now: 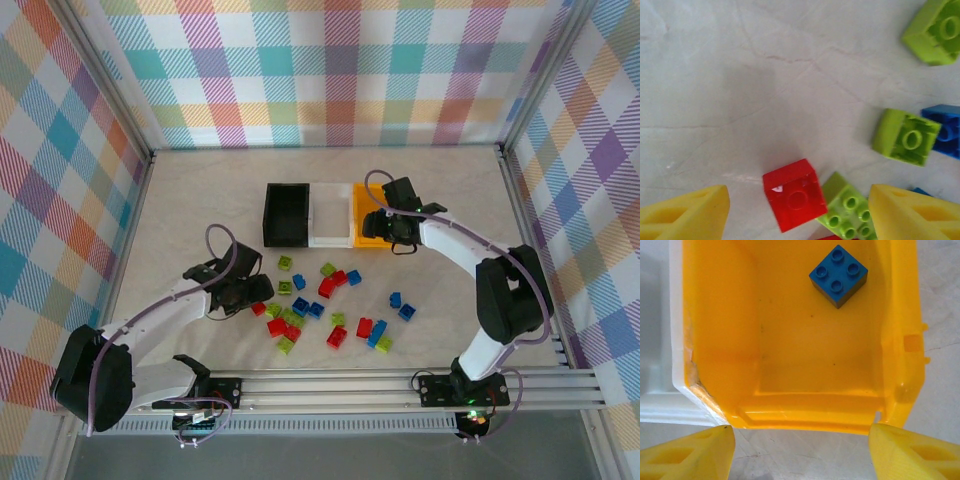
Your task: Sort the legos into containers by color
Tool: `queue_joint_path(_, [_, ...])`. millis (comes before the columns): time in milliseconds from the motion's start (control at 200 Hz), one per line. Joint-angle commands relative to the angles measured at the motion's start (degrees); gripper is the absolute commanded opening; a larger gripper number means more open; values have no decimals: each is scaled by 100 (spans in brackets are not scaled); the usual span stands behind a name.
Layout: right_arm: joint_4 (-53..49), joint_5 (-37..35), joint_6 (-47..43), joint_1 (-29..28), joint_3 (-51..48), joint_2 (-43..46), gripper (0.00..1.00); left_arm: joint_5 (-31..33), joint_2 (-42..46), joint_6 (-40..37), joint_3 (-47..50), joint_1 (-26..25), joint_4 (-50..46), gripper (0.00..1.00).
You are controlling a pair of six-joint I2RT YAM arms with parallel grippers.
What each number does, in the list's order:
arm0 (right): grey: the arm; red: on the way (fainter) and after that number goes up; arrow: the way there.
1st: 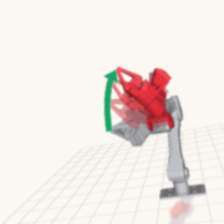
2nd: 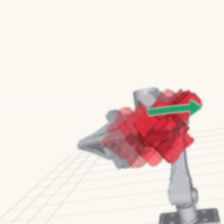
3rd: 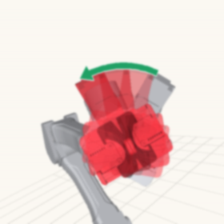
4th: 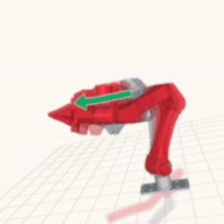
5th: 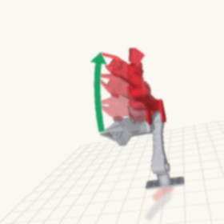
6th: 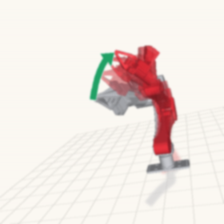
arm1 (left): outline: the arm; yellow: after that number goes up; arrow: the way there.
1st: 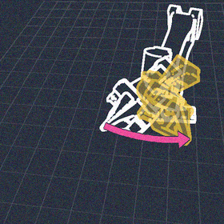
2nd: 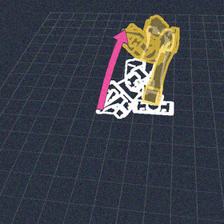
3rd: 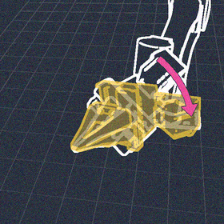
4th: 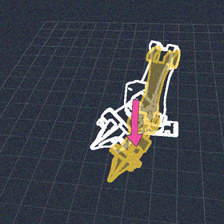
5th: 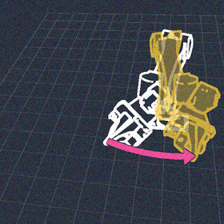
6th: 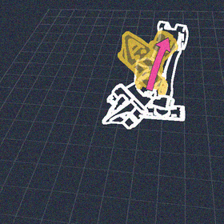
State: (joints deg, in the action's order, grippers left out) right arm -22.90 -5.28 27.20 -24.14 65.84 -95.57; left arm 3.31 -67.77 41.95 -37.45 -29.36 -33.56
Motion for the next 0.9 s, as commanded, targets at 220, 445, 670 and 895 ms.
queue_joint_path(220, [369,128,56,-30,-192,352,71,-188,-492,180,159,-54,517,67])
queue_joint_path(445, [408,38,36,-28,-283,448,71,-244,-808,149,115,-61,373,65])
queue_joint_path(670, [455,18,48,-20,-309,470,71,-322,-958,17,237,-61,186,56])
queue_joint_path(895, [439,-17,48,-20,-322,460,71,-290,-793,58,355,-61,156,39])
